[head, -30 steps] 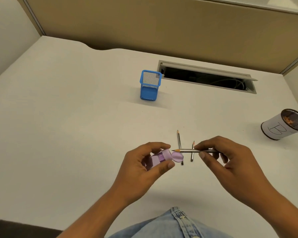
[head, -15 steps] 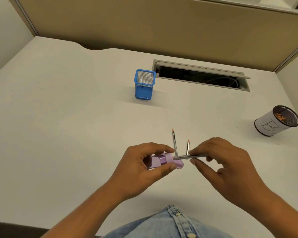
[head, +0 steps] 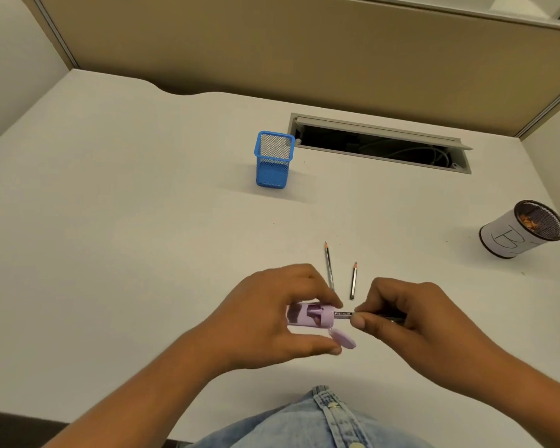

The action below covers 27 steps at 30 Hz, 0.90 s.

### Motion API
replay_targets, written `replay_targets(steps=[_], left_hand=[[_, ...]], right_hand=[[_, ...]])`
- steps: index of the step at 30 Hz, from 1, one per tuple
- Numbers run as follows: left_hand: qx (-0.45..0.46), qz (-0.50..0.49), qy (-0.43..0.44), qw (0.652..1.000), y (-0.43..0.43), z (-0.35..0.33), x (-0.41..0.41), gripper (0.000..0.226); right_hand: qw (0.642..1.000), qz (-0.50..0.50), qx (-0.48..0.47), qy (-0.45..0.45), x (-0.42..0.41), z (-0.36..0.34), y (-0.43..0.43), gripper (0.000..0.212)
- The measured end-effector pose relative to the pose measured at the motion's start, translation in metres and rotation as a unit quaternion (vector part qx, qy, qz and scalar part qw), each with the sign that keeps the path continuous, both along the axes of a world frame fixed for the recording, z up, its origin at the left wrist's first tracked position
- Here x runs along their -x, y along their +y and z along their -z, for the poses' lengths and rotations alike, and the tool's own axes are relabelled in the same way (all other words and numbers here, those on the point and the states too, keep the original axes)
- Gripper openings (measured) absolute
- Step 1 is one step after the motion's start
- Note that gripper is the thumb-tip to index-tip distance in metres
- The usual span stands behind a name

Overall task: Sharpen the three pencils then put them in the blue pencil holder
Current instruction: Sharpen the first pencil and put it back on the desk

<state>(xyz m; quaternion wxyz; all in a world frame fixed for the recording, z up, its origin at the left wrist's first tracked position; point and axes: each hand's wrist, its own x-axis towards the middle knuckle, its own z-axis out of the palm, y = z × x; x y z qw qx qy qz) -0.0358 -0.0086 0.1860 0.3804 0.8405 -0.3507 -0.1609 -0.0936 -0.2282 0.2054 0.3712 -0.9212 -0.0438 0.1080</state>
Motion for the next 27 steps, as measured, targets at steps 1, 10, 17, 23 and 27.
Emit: replay_targets(steps=[1, 10, 17, 23, 27], left_hand=[[-0.009, 0.002, -0.04, 0.999, 0.0, -0.002, -0.001, 0.039], [0.08, -0.011, -0.089, 0.993, -0.001, -0.007, 0.003, 0.025], [0.168, -0.071, 0.021, 0.983, -0.014, -0.011, 0.009, 0.017], [0.066, 0.005, -0.134, 0.989, -0.014, -0.003, 0.01, 0.019], [0.058, -0.004, -0.069, 0.996, -0.014, -0.008, 0.01, 0.018]], right_hand=[[1.0, 0.009, -0.017, 0.008, -0.001, -0.002, 0.0, 0.026], [0.997, -0.003, -0.005, -0.082, 0.0, -0.016, -0.003, 0.024], [0.925, -0.121, 0.162, -0.321, 0.001, -0.011, -0.011, 0.022], [0.991, 0.053, -0.076, 0.097, -0.004, -0.016, -0.001, 0.045], [0.989, 0.048, -0.078, 0.116, 0.0, -0.019, -0.002, 0.039]])
